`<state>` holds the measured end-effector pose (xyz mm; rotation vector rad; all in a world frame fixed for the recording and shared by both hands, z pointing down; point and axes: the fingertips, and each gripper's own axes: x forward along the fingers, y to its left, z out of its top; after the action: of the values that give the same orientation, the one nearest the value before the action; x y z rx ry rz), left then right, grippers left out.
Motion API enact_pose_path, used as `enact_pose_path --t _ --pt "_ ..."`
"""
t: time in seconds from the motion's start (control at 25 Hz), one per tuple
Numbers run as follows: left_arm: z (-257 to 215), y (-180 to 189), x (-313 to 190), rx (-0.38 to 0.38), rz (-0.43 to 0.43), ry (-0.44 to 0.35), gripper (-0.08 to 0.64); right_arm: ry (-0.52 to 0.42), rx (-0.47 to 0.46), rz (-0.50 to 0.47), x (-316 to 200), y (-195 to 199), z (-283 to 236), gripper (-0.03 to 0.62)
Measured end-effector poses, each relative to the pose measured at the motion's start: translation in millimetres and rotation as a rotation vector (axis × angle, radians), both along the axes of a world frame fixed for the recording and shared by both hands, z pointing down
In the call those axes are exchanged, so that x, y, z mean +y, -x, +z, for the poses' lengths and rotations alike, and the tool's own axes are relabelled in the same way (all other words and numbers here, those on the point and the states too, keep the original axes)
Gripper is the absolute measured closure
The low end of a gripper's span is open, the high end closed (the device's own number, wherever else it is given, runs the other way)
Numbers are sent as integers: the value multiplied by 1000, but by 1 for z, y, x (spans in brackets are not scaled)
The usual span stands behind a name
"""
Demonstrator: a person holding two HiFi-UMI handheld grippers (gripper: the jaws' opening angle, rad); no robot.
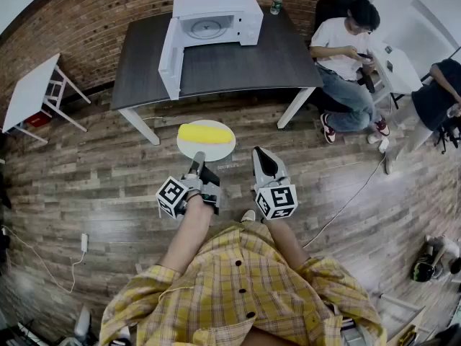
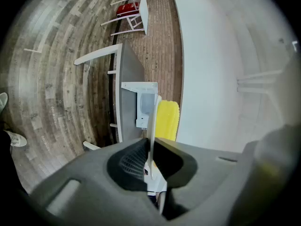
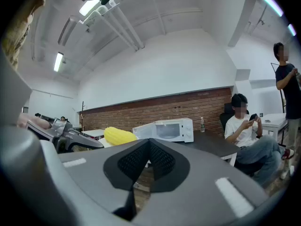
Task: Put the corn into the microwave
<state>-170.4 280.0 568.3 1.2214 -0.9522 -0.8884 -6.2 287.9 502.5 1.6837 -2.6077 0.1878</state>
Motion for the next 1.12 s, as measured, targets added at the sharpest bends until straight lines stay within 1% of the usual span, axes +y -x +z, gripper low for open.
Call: enact_pose_path --t 0.2,0.52,0.6,0.68,0.8,0.84,0.92,1.0,1.12 --pt "-1 -1 -1 -2 -10 -14 532 -4 -4 -22 -2 2 1 589" --pt "-1 -20 2 -7 -10 -19 532 3 8 -39 2 -11 4 591" --pt "0 -25 2 -5 -14 -17 532 4 -1 -49 2 -15 3 589" --pt "2 -21 2 0 -20 -12 532 5 -9 -58 0 -11 3 589" --pt "2 -2 0 14 -29 -3 532 7 -4 -68 -4 8 1 588" --pt "2 0 0 13 -31 -1 532 7 -4 -71 -5 8 0 588" --pt "3 -12 -1 -3 -35 -1 532 4 -11 -77 -7 -7 1 588" --pt "4 -38 -3 -16 -39 -4 532 -1 -22 -86 -9 -34 2 588" --pt "1 -63 -8 -4 -50 -25 532 -14 -28 -101 -12 -57 2 588"
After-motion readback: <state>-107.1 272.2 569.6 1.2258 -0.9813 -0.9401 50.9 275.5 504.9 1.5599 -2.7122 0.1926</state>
